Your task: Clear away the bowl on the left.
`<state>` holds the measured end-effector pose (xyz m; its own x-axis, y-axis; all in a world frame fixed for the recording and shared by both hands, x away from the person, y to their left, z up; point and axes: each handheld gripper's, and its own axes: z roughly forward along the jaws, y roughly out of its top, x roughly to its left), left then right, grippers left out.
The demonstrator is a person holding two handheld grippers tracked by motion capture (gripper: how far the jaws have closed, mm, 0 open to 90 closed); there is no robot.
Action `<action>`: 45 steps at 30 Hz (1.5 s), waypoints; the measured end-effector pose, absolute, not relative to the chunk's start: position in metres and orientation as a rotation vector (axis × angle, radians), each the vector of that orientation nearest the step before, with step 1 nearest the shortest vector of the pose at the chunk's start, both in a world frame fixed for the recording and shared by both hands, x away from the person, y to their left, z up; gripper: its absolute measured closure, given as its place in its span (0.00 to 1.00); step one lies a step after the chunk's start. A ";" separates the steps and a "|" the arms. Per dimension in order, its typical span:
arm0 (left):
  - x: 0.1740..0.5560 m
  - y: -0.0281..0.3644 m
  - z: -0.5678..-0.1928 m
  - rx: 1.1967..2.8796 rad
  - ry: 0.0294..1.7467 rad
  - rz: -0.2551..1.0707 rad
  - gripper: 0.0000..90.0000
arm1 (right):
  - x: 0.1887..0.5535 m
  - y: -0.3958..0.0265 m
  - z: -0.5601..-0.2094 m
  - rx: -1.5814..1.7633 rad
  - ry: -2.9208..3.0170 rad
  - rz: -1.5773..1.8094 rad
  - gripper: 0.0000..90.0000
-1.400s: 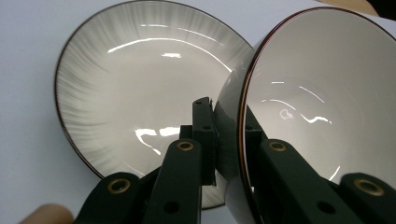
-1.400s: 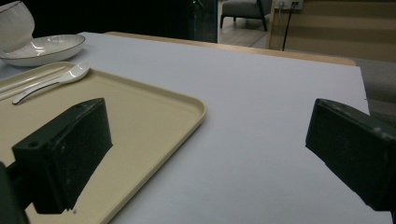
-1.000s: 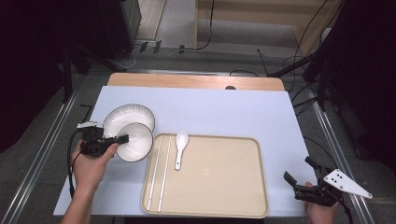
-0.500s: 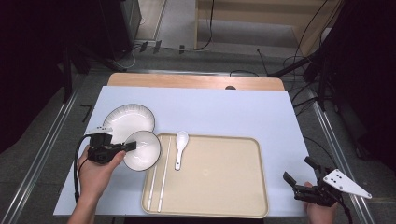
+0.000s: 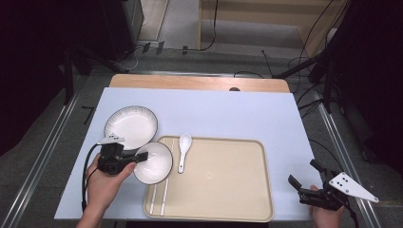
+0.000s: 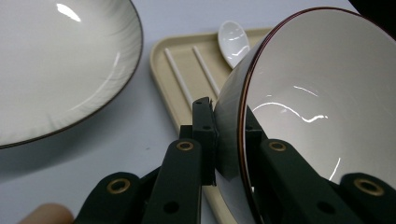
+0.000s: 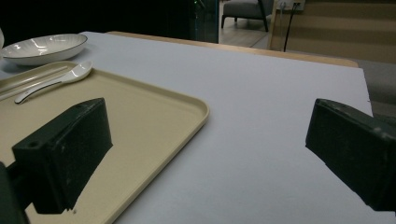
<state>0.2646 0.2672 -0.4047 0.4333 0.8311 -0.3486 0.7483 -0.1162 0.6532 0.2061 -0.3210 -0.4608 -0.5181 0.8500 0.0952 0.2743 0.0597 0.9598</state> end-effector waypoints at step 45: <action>0.231 0.186 -0.428 2.120 1.145 -0.003 0.93 | 0.204 -0.325 -0.460 1.120 1.823 1.472 0.00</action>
<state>0.2308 0.1856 -0.4284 0.6059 0.7285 -0.3197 0.7302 -0.3496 0.5871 0.2044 -0.3246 -0.4595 -0.5104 0.8552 0.0900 0.2681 0.0588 0.9616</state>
